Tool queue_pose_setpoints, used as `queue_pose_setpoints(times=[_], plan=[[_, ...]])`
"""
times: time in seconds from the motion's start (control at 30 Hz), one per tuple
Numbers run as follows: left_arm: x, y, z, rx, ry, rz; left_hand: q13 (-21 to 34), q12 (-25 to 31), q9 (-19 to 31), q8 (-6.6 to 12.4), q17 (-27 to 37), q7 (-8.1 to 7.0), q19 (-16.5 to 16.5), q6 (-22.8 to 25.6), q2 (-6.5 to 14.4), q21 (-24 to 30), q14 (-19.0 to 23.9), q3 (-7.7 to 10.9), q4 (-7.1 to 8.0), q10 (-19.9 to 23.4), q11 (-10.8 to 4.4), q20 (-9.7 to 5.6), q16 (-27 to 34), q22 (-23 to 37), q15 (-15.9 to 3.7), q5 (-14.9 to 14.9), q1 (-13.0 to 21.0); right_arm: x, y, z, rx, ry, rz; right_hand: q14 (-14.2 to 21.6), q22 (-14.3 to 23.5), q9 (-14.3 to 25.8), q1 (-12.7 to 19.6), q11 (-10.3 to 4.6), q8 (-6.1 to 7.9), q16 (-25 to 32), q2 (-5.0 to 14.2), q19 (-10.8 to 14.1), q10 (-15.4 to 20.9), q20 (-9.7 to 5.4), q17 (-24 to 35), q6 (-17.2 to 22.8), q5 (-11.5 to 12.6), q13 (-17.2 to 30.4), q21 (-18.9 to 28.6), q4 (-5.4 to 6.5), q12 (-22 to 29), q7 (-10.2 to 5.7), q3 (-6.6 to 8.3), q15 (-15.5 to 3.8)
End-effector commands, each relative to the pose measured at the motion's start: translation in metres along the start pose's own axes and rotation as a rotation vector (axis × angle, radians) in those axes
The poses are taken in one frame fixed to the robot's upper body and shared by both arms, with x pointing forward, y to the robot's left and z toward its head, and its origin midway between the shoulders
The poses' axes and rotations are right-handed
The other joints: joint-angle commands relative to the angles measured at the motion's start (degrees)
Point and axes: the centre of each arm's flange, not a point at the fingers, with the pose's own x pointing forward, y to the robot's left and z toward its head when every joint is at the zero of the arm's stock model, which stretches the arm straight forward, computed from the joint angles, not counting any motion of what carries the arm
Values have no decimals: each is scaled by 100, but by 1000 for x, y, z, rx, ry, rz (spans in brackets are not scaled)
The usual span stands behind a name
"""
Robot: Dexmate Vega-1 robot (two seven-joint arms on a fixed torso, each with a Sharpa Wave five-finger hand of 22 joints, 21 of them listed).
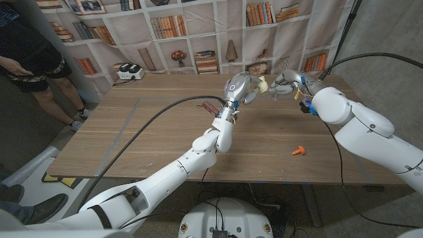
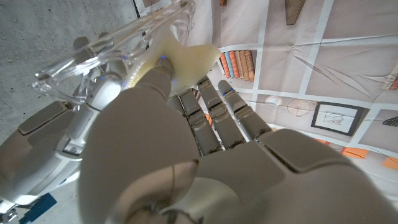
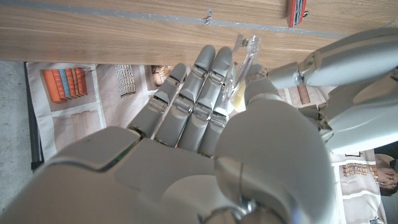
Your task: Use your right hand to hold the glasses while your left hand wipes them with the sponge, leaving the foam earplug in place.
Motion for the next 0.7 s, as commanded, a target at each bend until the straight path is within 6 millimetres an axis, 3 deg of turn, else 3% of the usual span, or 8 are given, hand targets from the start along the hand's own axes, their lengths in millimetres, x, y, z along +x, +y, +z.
queue_pose_setpoints(times=[0.03, 0.7], plan=[[15, 9, 12, -1, -50, 47, 25, 47, 24, 14, 8, 116, -27, 152, -1, -31, -26, 44, 13, 64, 7, -373, 8, 8, -485, 24, 41, 0, 2, -7, 23, 8, -16, 14, 14, 16, 45, -237, -37, -3, 24, 10, 199, 2, 17, 591, 32, 28, 35, -3, 8, -509, 175, -89], [-19, -7, 0, -16, 51, -27, 21, 40, 25, 12, 6, 102, -38, 156, -14, -31, -24, 86, 28, 53, 5, -372, 8, 8, -486, 21, 30, 9, -8, -20, 45, 36, -47, 48, 13, 16, 57, -233, -67, 4, 18, 13, 239, 5, 19, 620, 26, 30, 34, -7, -4, -497, 228, -88]])
